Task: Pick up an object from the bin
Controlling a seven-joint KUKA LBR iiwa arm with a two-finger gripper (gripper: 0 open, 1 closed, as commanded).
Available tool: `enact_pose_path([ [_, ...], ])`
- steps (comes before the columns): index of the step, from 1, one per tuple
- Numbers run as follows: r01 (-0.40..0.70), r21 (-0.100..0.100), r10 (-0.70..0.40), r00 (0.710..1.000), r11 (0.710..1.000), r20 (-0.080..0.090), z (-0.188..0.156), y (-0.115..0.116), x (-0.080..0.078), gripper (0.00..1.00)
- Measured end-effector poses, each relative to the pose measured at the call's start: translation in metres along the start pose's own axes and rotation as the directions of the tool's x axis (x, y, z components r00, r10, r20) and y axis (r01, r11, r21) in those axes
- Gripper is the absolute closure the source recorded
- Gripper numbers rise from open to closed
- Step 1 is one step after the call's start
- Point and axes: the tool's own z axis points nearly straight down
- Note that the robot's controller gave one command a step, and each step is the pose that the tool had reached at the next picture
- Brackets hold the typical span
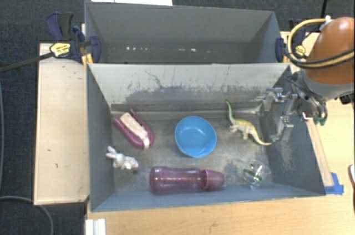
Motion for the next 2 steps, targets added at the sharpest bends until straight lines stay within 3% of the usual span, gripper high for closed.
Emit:
enact_pose_path([
  [1,0.004,0.002,-0.004,1.000,1.000,0.008,-0.005,0.001,-0.001,0.00],
  [2,-0.253,0.000,0.253,0.967,0.967,0.012,0.048,0.024,-0.008,0.00],
])
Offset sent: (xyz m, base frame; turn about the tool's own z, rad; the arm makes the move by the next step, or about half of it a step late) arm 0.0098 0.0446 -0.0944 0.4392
